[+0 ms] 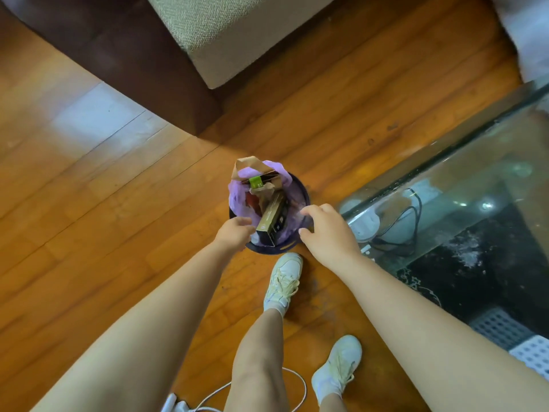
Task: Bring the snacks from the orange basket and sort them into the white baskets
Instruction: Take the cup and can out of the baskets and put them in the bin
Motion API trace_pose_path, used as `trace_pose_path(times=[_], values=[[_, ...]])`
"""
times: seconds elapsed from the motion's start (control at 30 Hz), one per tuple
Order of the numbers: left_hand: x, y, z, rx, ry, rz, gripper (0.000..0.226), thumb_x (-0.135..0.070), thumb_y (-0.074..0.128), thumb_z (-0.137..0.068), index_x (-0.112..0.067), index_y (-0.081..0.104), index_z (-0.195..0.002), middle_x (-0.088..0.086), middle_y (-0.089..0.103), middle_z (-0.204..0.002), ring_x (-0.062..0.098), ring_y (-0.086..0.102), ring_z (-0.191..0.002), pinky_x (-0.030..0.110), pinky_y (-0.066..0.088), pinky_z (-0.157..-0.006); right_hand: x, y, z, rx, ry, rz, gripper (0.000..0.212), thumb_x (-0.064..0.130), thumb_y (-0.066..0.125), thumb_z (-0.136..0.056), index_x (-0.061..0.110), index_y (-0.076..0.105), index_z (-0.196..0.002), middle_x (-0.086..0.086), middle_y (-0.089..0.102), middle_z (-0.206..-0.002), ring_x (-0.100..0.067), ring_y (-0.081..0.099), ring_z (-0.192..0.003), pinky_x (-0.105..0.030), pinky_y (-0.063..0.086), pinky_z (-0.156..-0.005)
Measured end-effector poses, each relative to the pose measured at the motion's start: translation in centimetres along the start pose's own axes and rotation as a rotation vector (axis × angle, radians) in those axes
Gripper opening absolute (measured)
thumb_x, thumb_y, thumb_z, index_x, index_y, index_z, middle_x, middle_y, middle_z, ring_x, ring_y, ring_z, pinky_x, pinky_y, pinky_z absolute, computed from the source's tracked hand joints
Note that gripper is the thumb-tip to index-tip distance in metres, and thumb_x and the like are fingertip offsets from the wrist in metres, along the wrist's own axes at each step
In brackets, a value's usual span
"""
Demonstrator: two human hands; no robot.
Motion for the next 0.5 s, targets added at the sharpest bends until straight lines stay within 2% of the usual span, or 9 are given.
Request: trace_pose_path(times=[0.17, 0.3, 0.37, 0.43, 0.5], values=[[-0.8, 1.3, 6.4, 0.089, 0.082, 0.01, 0.026, -0.011, 0.045, -0.094, -0.013, 0.053, -0.118, 0.002, 0.061, -0.09, 0.012, 0.055, -0.069, 0.023, 0.041, -0.06, -2.4, -0.8, 5.3, 0.028, 0.081, -0.349, 0.033, 0.019, 0.054, -0.089, 0.022, 0.054, -0.122, 0.0, 0.059, -0.11, -0.014, 0.057, -0.095, -0.026, 0.045, -0.081], [-1.2, 3.8, 11.7, 0.137, 0.172, -0.112, 0.022, -0.009, 0.043, -0.094, -0.015, 0.055, -0.112, -0.001, 0.062, -0.082, 0.012, 0.053, -0.061, 0.021, 0.039, -0.056, -5.8, -1.3, 11.3, -0.017, 0.162, -0.534, 0.029, 0.017, 0.052, -0.088, 0.025, 0.057, -0.115, 0.008, 0.061, -0.093, -0.005, 0.055, -0.085, -0.011, 0.039, -0.065], [-1.3, 5.7, 14.1, 0.16, 0.205, -0.184, 0.023, -0.007, 0.044, -0.093, -0.015, 0.056, -0.111, -0.001, 0.062, -0.08, 0.012, 0.052, -0.062, 0.021, 0.039, -0.055, -7.9, -1.5, 14.4, -0.054, 0.199, -0.605, 0.029, 0.016, 0.052, -0.087, 0.025, 0.058, -0.115, 0.011, 0.061, -0.089, -0.005, 0.056, -0.085, -0.015, 0.043, -0.07], [-1.5, 8.1, 16.5, 0.18, 0.249, -0.271, 0.024, -0.006, 0.045, -0.092, -0.014, 0.058, -0.11, 0.0, 0.062, -0.08, 0.012, 0.052, -0.062, 0.018, 0.039, -0.053, -10.3, -1.6, 17.5, -0.091, 0.239, -0.668, 0.028, 0.017, 0.051, -0.088, 0.026, 0.057, -0.114, 0.009, 0.063, -0.093, -0.01, 0.059, -0.091, -0.026, 0.048, -0.081], [-1.9, 10.8, 18.6, 0.191, 0.302, -0.365, 0.025, -0.005, 0.048, -0.09, -0.014, 0.059, -0.11, 0.003, 0.063, -0.086, 0.01, 0.053, -0.063, 0.01, 0.04, -0.049, -13.2, -1.4, 20.7, -0.137, 0.275, -0.748, 0.025, 0.019, 0.052, -0.089, 0.029, 0.057, -0.111, 0.008, 0.063, -0.096, -0.011, 0.06, -0.092, -0.026, 0.049, -0.079]])
Point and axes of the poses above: each hand's wrist, its own z-axis away from the middle knuckle, its own y-axis out of the palm, x = y × z, the point moved 6 cm from there along -z, towards the middle knuckle
